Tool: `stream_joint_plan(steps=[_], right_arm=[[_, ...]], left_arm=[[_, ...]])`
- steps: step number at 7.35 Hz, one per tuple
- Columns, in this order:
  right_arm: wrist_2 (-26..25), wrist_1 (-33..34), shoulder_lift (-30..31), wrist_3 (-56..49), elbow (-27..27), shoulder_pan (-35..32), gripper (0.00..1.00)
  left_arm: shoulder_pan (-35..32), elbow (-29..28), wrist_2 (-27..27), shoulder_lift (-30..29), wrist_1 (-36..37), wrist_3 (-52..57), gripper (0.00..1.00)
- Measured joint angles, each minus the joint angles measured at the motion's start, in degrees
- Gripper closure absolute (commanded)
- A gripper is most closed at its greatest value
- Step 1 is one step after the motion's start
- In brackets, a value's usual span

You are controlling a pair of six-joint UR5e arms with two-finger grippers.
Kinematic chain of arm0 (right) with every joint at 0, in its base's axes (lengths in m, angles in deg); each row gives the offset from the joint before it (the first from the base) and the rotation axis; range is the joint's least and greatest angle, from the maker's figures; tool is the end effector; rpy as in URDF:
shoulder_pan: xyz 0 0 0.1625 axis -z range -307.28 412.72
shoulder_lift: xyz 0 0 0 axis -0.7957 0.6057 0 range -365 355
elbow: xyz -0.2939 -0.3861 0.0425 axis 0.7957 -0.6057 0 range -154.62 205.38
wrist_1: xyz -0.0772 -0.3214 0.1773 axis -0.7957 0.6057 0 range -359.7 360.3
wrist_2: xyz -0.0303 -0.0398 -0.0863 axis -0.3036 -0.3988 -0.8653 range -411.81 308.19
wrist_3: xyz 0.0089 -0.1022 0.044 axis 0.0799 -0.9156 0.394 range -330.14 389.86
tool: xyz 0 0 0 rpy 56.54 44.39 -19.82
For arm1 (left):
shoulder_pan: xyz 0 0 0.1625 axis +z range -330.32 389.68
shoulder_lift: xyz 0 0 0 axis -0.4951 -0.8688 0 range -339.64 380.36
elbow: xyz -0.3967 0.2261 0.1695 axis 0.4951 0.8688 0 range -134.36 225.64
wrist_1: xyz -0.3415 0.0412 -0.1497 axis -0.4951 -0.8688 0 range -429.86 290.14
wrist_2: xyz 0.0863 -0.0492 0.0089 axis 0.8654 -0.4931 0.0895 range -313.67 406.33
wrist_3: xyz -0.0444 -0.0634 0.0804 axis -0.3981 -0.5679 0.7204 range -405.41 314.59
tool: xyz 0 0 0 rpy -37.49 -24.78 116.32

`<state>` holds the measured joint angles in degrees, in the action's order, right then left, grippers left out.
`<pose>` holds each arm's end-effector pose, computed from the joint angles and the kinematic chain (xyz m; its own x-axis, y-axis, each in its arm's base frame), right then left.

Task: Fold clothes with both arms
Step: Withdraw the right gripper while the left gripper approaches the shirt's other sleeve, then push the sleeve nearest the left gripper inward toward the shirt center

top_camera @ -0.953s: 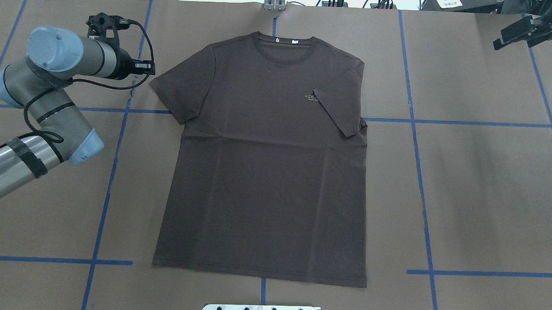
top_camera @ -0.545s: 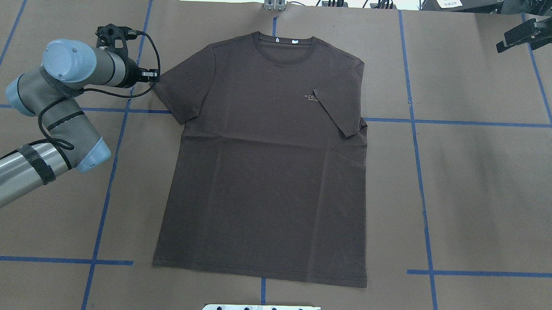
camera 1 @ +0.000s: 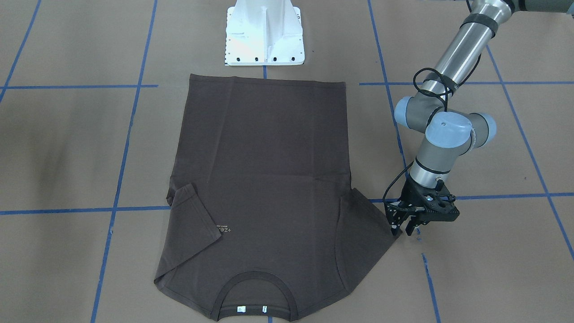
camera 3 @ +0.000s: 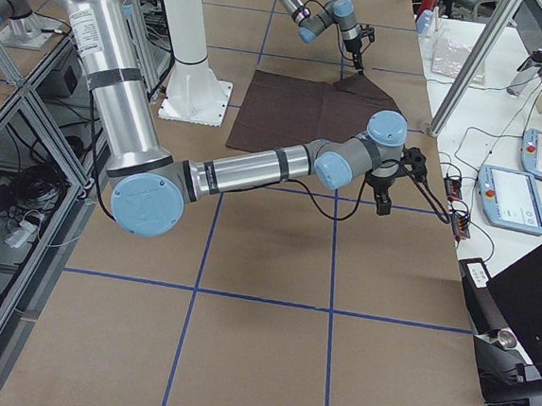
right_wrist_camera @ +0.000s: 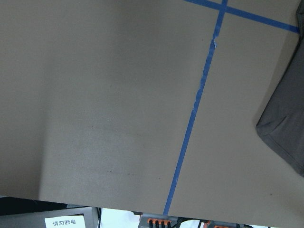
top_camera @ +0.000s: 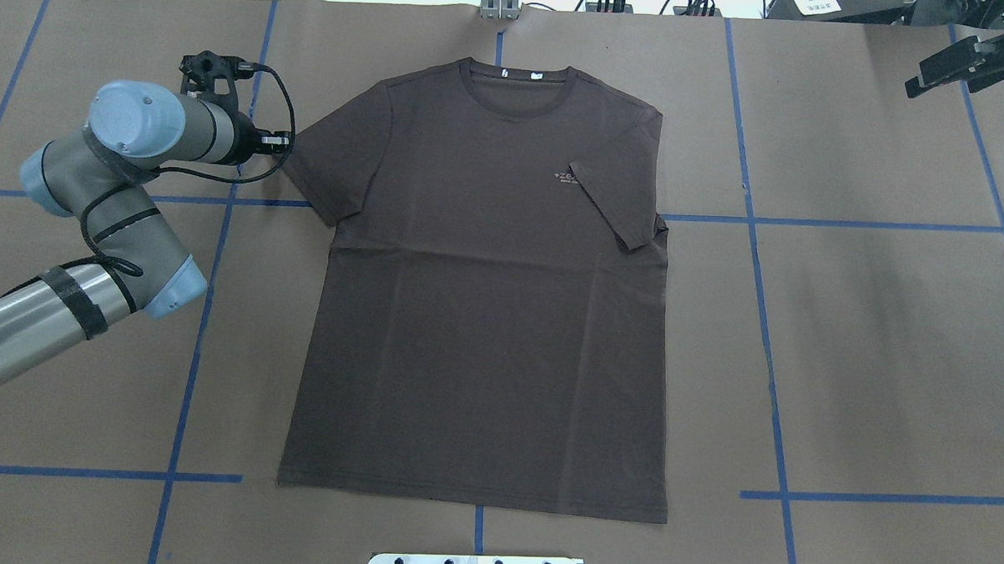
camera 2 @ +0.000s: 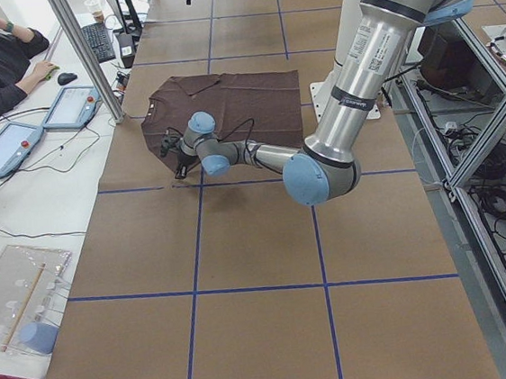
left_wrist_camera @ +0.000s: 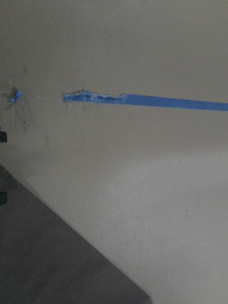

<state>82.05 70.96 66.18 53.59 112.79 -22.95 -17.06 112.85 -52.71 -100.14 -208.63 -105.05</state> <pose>-0.0997 -0.6162 0.5330 0.6292 -0.2037 0.7501 -0.0566 0.9505 0.3056 0.4240 -0.6194 0.5127 0.6447 0.0433 -0.7632 0.3518 0.8695 0.3466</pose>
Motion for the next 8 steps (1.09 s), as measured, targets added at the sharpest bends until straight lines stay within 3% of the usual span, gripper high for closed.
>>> stream_joint_plan(steps=[1,2,3,4,8], right_arm=[[-0.05,0.00,0.00,0.00,0.02,0.04,0.00],[-0.10,0.00,0.00,0.02,0.03,0.05,0.00],[-0.14,0.00,0.03,0.06,0.00,0.03,0.00],[-0.19,0.00,0.06,0.08,-0.04,0.01,0.00],[-0.21,0.00,0.09,0.24,0.00,0.07,0.00]], left_arm=[[0.15,-0.09,0.05,-0.04,0.00,0.00,0.59],[0.35,-0.12,0.07,-0.09,0.01,0.02,0.69],[0.55,-0.14,0.09,-0.13,0.02,0.04,0.93],[0.74,-0.14,0.10,-0.15,0.00,0.04,1.00],[1.05,1.43,-0.18,-1.30,0.74,-0.19,1.00]])
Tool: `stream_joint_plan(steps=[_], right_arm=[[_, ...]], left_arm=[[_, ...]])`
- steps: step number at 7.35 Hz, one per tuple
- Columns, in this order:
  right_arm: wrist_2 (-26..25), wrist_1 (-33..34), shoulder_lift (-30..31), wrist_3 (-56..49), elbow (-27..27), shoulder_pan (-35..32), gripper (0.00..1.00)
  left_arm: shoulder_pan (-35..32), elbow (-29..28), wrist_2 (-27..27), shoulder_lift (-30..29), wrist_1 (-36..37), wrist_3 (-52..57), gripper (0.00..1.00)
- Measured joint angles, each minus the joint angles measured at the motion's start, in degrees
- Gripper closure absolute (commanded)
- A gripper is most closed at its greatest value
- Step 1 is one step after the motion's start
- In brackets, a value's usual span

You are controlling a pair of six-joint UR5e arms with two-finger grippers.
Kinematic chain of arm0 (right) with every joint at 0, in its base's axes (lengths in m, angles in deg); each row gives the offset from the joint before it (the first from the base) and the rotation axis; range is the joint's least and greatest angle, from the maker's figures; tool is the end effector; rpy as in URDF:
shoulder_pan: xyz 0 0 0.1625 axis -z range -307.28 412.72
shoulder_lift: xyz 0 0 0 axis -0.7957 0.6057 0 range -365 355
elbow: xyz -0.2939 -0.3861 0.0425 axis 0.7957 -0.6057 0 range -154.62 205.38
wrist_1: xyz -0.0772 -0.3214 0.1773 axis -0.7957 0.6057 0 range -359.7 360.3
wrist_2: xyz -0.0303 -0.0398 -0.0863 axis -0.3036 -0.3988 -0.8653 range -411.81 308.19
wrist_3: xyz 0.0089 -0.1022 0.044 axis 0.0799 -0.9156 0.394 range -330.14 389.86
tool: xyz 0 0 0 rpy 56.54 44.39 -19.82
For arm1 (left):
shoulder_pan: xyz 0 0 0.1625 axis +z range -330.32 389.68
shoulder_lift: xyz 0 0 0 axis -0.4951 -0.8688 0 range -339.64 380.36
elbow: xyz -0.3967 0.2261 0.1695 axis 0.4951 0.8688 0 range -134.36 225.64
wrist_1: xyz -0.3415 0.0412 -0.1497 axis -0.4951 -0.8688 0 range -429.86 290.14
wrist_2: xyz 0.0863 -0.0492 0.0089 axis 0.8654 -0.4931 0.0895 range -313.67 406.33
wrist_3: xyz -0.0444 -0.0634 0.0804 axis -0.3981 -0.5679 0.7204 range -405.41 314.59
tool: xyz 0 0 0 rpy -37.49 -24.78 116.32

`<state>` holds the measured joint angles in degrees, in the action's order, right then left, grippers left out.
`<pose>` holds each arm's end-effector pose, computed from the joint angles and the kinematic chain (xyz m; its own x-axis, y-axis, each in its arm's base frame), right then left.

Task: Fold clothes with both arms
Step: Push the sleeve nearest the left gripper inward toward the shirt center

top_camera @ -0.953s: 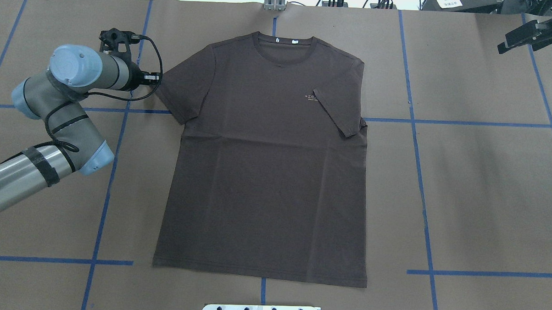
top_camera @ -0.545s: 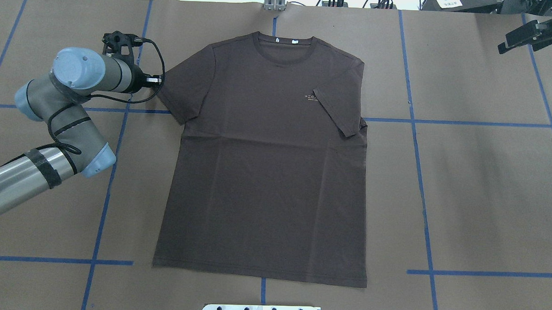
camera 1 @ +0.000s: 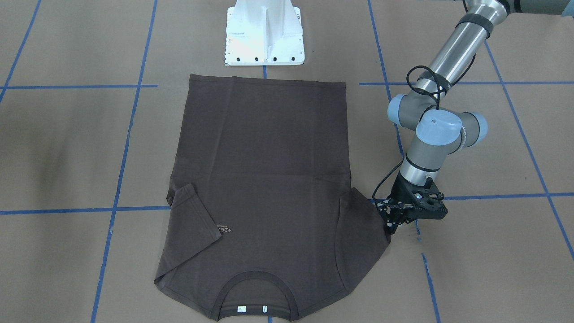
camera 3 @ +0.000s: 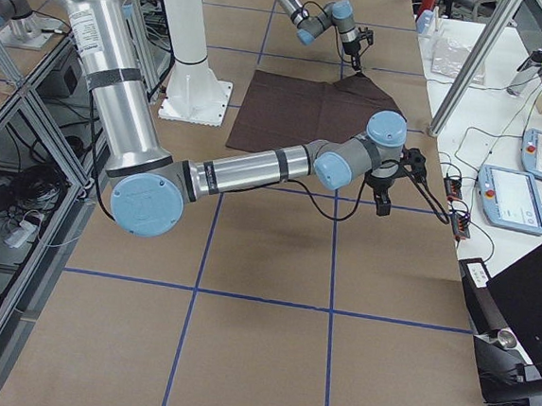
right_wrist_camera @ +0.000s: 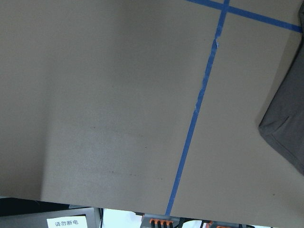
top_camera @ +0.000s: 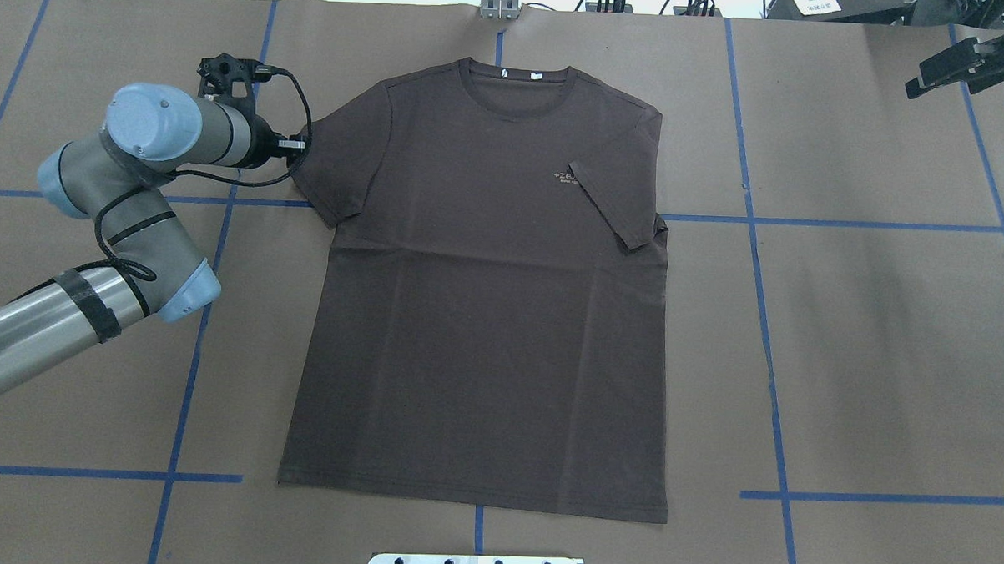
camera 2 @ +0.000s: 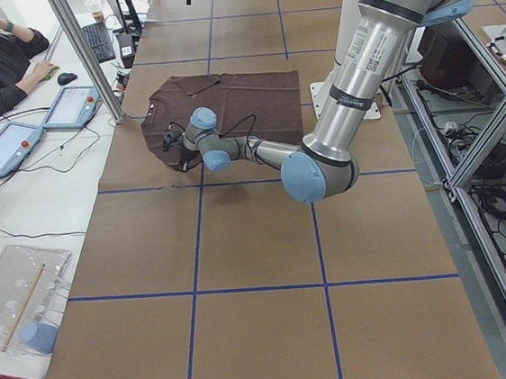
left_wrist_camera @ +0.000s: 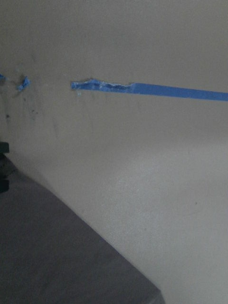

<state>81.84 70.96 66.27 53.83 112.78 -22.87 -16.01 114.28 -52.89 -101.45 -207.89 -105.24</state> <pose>-0.1002 -0.6157 0.5343 0.6316 -0.1985 0.7494 -0.0589 0.9516 0.3017 0.4397 -0.6156 0.4852 0.6228 0.0723 -0.7791 0.3446 0.8686 0.3561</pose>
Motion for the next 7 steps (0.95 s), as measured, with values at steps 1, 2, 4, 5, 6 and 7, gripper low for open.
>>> stream_joint_plan(steps=[1,2,4,5,6,7], right_arm=[[0.01,0.00,0.00,0.10,0.05,-0.01,0.00],[-0.01,0.00,0.00,0.22,0.09,-0.02,0.00],[-0.03,0.00,0.00,0.39,0.13,-0.05,0.00],[-0.05,0.00,0.00,0.39,0.13,-0.05,0.00],[-0.05,0.00,0.00,0.40,0.13,-0.03,0.00],[-0.05,-0.02,0.02,0.43,0.13,-0.01,0.00]], left_arm=[[-0.02,1.12,-0.18,-0.61,0.96,-0.17,1.00],[0.21,2.80,-0.31,-1.83,4.10,-0.99,1.00],[2.06,5.43,-0.34,-6.04,12.82,-5.45,1.00],[3.44,5.67,-0.23,-8.05,15.38,-7.43,1.00],[4.62,5.68,-0.13,-9.45,16.87,-8.93,1.00],[5.64,5.36,-0.04,-10.42,17.53,-10.46,1.00]])
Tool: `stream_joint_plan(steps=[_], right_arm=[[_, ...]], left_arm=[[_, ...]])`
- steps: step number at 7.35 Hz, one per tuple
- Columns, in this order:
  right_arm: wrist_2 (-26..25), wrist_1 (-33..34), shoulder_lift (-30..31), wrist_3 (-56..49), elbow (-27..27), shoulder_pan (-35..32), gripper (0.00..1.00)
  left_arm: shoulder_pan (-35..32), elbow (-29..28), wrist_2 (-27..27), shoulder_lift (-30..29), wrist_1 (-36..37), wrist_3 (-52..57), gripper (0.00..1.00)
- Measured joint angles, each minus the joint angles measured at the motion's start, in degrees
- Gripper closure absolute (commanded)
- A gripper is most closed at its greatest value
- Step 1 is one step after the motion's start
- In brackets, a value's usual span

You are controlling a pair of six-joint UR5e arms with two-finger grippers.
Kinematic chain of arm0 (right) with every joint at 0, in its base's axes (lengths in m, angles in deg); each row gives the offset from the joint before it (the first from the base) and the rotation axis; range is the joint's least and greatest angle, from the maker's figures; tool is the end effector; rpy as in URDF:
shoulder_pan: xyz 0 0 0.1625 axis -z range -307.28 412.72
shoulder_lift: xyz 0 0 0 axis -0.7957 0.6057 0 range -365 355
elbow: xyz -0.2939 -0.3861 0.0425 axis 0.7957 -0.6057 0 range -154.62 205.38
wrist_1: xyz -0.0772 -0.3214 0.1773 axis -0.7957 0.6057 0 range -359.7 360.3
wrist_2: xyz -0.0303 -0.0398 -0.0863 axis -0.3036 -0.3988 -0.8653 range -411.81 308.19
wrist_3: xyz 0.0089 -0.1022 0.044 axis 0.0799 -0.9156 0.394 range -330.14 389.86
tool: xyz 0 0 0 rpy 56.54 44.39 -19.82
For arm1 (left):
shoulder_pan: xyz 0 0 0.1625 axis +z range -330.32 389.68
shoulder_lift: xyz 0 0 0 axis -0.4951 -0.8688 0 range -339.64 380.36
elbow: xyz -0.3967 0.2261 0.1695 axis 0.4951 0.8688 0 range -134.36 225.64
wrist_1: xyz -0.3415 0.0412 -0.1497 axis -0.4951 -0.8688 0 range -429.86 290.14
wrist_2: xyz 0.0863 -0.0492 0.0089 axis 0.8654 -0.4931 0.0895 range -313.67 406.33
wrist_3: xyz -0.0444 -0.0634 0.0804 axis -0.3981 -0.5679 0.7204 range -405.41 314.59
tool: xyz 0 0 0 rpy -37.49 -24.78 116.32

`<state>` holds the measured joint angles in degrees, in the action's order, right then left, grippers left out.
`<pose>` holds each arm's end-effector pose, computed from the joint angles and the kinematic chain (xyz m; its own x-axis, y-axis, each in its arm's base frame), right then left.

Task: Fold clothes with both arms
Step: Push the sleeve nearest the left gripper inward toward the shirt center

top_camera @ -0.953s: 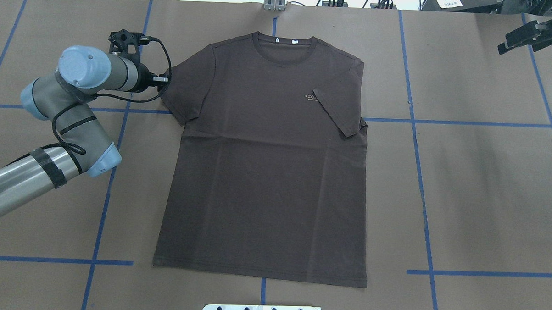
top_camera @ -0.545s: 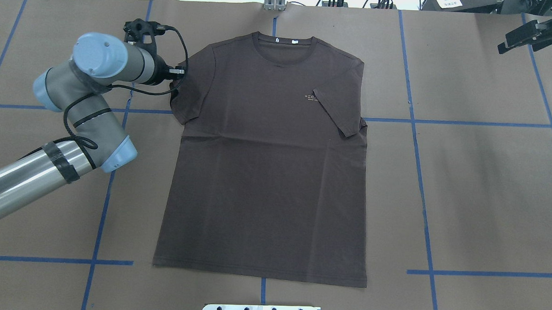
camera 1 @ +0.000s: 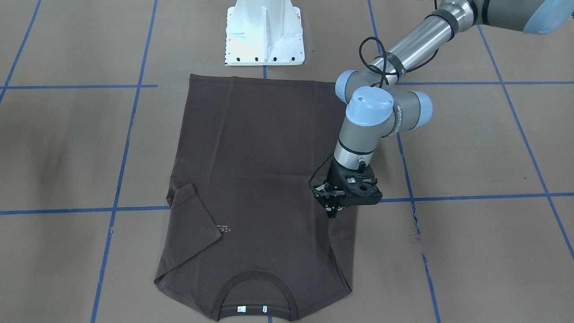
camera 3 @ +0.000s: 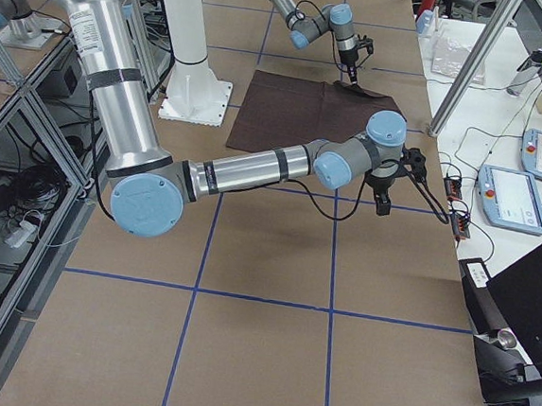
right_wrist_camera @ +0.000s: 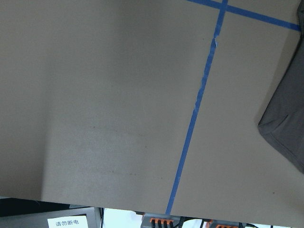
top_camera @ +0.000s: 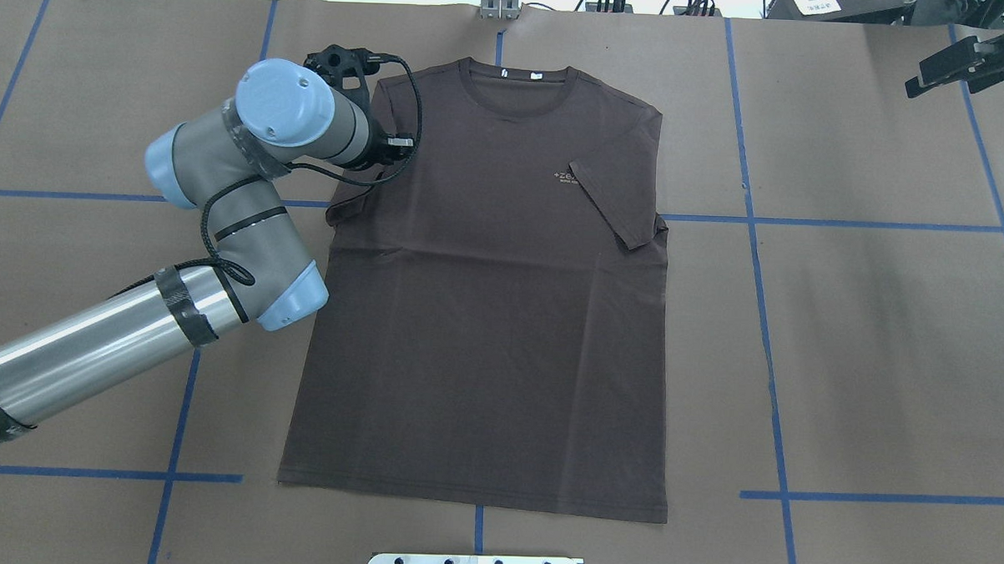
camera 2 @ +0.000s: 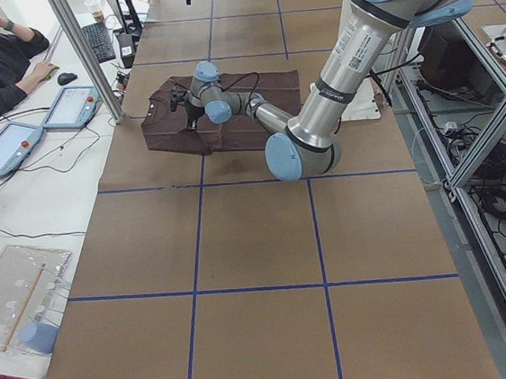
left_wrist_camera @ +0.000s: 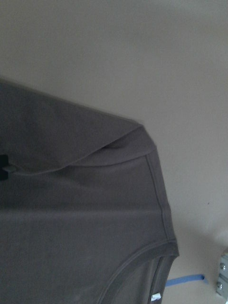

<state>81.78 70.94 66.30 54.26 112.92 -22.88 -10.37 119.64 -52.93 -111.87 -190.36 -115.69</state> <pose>-0.0999 -0.6154 0.5335 0.6315 -0.1927 0.7511 -0.0643 0.9523 0.2984 0.5296 -0.5958 0.3451 0.5748 -0.0481 -0.8168 0.3592 0.9118 0.1991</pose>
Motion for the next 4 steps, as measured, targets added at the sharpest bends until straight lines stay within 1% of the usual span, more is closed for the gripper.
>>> stream_joint_plan(steps=[4], right_arm=[[0.00,-0.02,0.09,0.03,0.11,0.02,0.00]], left_arm=[[1.07,-5.25,0.57,-3.85,0.35,-3.83,1.00]])
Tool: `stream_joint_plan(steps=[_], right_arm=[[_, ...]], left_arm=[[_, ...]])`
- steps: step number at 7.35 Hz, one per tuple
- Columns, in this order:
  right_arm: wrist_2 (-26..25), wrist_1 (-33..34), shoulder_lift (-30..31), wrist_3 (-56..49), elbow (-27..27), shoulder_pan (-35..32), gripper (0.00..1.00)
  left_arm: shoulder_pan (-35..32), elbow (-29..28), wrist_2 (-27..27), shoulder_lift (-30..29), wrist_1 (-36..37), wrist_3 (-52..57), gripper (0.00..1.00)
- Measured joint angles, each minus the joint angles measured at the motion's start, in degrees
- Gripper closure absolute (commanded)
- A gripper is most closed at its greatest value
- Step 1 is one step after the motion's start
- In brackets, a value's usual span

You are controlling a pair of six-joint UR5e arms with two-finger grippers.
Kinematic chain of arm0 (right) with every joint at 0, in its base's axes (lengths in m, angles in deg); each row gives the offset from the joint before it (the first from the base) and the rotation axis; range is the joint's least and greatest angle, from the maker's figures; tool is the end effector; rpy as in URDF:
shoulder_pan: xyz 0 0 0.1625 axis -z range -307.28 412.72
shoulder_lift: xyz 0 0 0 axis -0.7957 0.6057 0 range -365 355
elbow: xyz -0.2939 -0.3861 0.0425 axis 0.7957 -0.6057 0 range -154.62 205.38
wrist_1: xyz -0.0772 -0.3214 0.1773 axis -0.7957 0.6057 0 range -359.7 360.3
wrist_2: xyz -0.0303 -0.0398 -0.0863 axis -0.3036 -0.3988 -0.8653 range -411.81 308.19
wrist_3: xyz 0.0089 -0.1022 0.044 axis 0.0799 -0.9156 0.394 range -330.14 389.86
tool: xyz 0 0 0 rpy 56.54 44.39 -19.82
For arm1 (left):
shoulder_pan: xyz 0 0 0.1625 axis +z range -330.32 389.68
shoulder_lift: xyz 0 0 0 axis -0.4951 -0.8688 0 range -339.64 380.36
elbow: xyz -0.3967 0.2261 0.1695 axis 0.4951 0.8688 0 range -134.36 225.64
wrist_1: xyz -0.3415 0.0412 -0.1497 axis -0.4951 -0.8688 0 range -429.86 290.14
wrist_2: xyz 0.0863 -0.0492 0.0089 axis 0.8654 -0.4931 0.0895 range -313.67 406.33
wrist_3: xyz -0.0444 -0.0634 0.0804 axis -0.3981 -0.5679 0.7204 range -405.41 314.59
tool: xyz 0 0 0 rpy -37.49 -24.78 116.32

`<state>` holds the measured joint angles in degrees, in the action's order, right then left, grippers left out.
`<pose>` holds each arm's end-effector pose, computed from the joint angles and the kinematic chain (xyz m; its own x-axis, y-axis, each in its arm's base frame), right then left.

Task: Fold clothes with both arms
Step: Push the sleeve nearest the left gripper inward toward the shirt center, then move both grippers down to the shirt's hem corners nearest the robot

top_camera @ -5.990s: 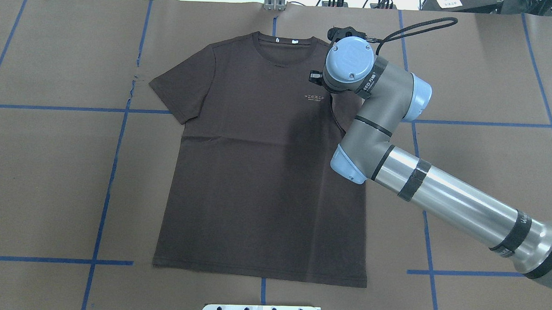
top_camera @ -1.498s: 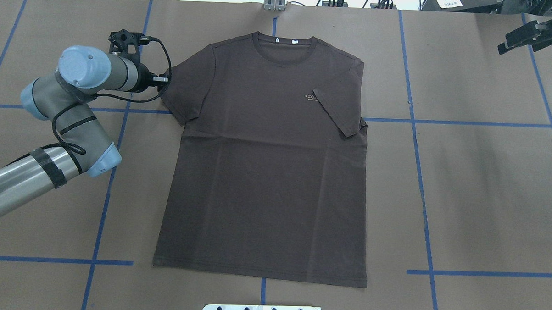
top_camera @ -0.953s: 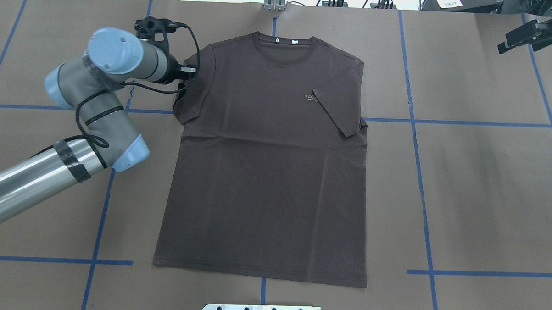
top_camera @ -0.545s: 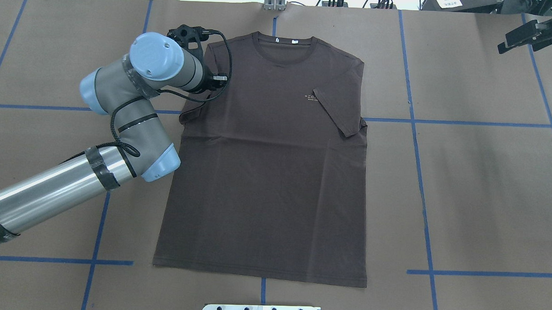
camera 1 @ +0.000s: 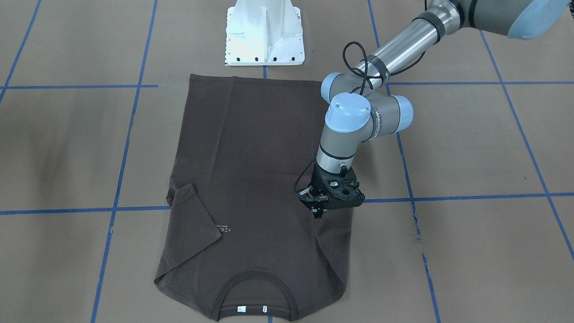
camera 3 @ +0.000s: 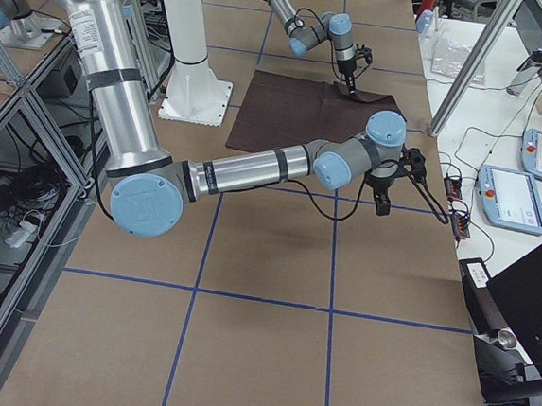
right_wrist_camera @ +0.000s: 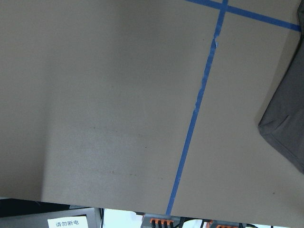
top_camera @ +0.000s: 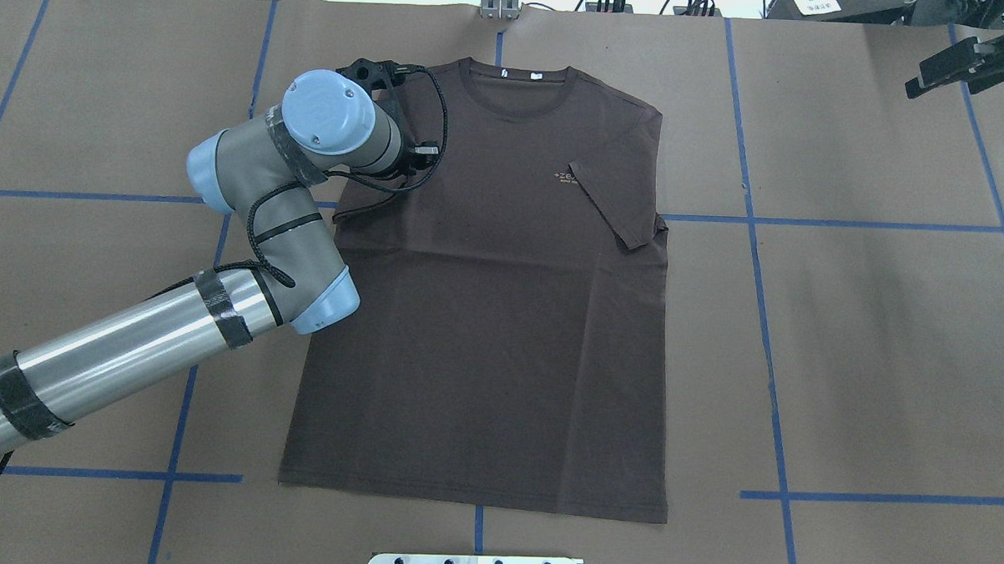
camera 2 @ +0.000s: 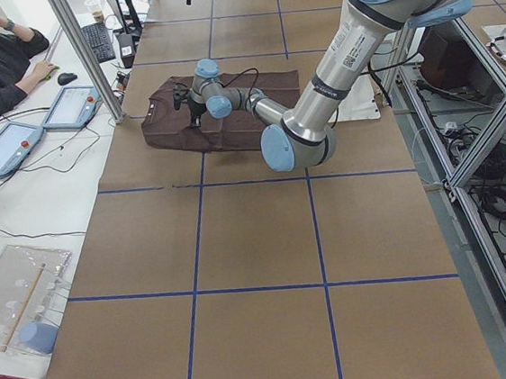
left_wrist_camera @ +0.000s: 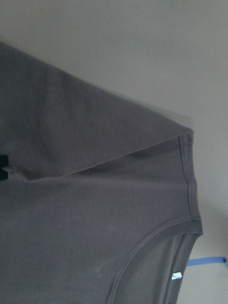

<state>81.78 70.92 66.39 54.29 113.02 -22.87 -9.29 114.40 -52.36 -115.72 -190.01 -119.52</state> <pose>-0.0998 -0.6147 0.5336 0.6313 -0.1927 0.7512 -0.0645 0.9522 0.2985 0.5617 -0.6041 0.3345 0.5729 -0.1152 -0.8115 0.3833 0.9128 0.1409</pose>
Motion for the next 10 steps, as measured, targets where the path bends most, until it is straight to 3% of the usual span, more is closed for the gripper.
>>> stream_joint_plan(steps=[1,4,6,8,10], right_arm=[[0.00,-0.01,0.08,0.02,0.13,0.00,0.00],[-0.74,-0.02,0.24,5.46,2.13,1.48,0.00],[-5.38,0.01,1.65,19.09,8.93,8.03,0.00],[-13.25,0.14,5.67,36.53,19.96,18.99,0.00],[-26.11,0.30,9.86,54.67,29.75,34.67,0.00]], left_arm=[[0.03,-0.64,0.25,-0.42,0.00,-0.25,0.01],[-0.07,0.95,0.22,0.57,-0.09,7.47,0.00],[-0.04,7.59,-0.16,4.75,-0.10,10.29,0.00],[0.21,15.63,-2.03,9.87,-0.27,10.86,0.00],[3.25,24.50,-3.52,15.58,-0.34,10.35,0.00]])
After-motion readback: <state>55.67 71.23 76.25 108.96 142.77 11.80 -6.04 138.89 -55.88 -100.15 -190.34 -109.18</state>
